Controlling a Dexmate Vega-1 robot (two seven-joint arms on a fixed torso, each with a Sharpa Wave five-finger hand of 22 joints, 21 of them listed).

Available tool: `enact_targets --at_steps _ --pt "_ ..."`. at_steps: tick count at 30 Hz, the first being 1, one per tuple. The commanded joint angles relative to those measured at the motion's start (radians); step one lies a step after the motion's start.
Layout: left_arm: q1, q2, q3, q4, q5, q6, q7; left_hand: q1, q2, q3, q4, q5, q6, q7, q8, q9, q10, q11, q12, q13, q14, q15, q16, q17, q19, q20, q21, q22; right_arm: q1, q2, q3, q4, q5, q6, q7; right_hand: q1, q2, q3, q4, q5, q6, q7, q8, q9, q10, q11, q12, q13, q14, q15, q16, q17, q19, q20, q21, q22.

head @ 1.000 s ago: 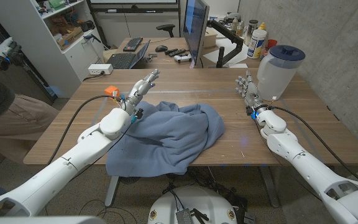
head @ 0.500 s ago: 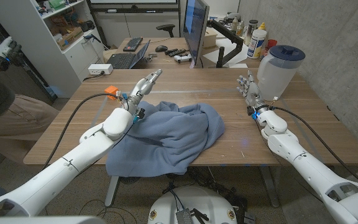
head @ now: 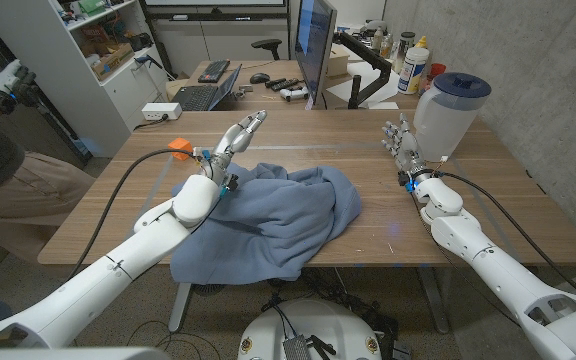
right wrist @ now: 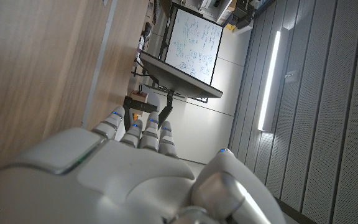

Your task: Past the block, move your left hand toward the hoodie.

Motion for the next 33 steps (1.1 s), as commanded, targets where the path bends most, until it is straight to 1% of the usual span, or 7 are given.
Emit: enact_targets --at_steps 1,12,14,24,27,31,33 --pt "0.017 -0.016 0.010 -0.040 0.048 0.021 0.025 0.010 -0.004 0.001 -0.004 0.000 0.008 0.001 0.005 0.002 0.012 -0.002 0.009 0.002 0.009 -0.023 0.007 0.002 0.010 0.003 0.008 0.003 -0.001 -0.001 0.000 0.002 -0.002 -0.003 -0.005 -0.008 0.011 -0.001 0.006 0.004 0.004 -0.002 0.006 0.003 -0.008 0.002 0.000 0.003 -0.009 -0.009 -0.003 0.002 -0.008 0.000 0.004 0.005" --pt "0.025 -0.012 0.013 -0.082 0.052 0.090 0.012 0.009 -0.005 -0.001 -0.005 0.000 0.013 0.004 0.004 0.002 0.015 -0.003 0.009 0.002 0.003 -0.015 0.004 0.002 0.009 0.008 0.007 0.004 0.002 0.001 -0.003 0.012 -0.007 -0.002 -0.005 -0.008 0.013 -0.001 0.007 0.005 0.003 0.000 0.005 0.003 -0.011 0.003 -0.001 0.003 -0.012 -0.008 -0.002 0.002 -0.010 0.002 0.004 0.005" --pt "0.027 -0.011 0.013 -0.087 0.052 0.095 0.012 0.009 -0.005 -0.001 -0.005 -0.001 0.013 0.004 0.003 0.002 0.015 0.002 0.009 0.002 0.002 -0.015 0.004 0.002 0.007 0.009 0.006 0.004 0.001 0.000 -0.003 0.009 -0.005 -0.008 -0.008 -0.008 0.013 -0.001 0.007 0.005 0.003 0.001 0.005 0.003 -0.011 0.003 -0.001 0.003 -0.012 -0.008 -0.002 0.002 -0.011 0.002 0.004 0.005" --pt "0.038 0.011 0.021 -0.145 0.075 0.144 0.001 0.009 -0.004 -0.002 -0.006 -0.001 0.014 0.006 0.002 0.002 0.017 0.003 0.009 0.002 -0.004 -0.011 0.002 0.002 0.003 0.011 0.005 0.004 0.001 0.000 -0.003 0.009 -0.008 -0.005 -0.011 -0.008 0.014 -0.001 0.007 0.005 0.004 0.001 0.005 0.003 -0.012 0.003 0.000 0.003 -0.014 -0.009 -0.002 0.002 -0.011 0.002 0.004 0.005" --pt "0.041 0.021 0.032 -0.189 0.116 0.224 0.012 0.009 -0.004 -0.002 -0.006 -0.002 0.014 0.006 0.001 0.002 0.016 0.005 0.009 0.002 -0.004 -0.010 0.002 0.002 0.002 0.012 0.005 0.004 0.000 0.000 -0.004 0.009 -0.010 -0.006 -0.013 -0.008 0.015 -0.001 0.007 0.005 0.003 0.001 0.005 0.003 -0.012 0.002 0.000 0.003 -0.014 -0.008 -0.002 0.001 -0.011 0.001 0.005 0.005" --pt "0.044 0.028 0.036 -0.222 0.133 0.273 0.012 0.009 -0.004 -0.003 -0.007 -0.002 0.014 0.007 0.000 0.002 0.018 0.014 0.009 0.002 -0.005 -0.007 0.002 0.002 0.001 0.013 0.005 0.004 -0.003 -0.001 -0.004 0.007 -0.013 -0.010 -0.022 -0.008 0.015 -0.001 0.008 0.005 0.000 0.003 0.004 0.004 -0.012 0.002 0.000 0.003 -0.014 -0.009 -0.001 0.001 -0.011 0.001 0.005 0.005" --pt "0.047 0.028 0.034 -0.232 0.126 0.284 0.008 0.008 -0.004 -0.003 -0.007 -0.003 0.014 0.007 -0.001 0.002 0.018 0.013 0.009 0.002 -0.005 -0.007 0.002 0.002 0.002 0.013 0.005 0.004 -0.004 -0.001 -0.004 0.005 -0.012 -0.015 -0.024 -0.007 0.016 -0.001 0.008 0.005 -0.012 0.005 -0.001 0.004 -0.015 0.001 -0.001 0.003 -0.015 -0.007 -0.001 0.001 -0.011 0.002 0.005 0.005"
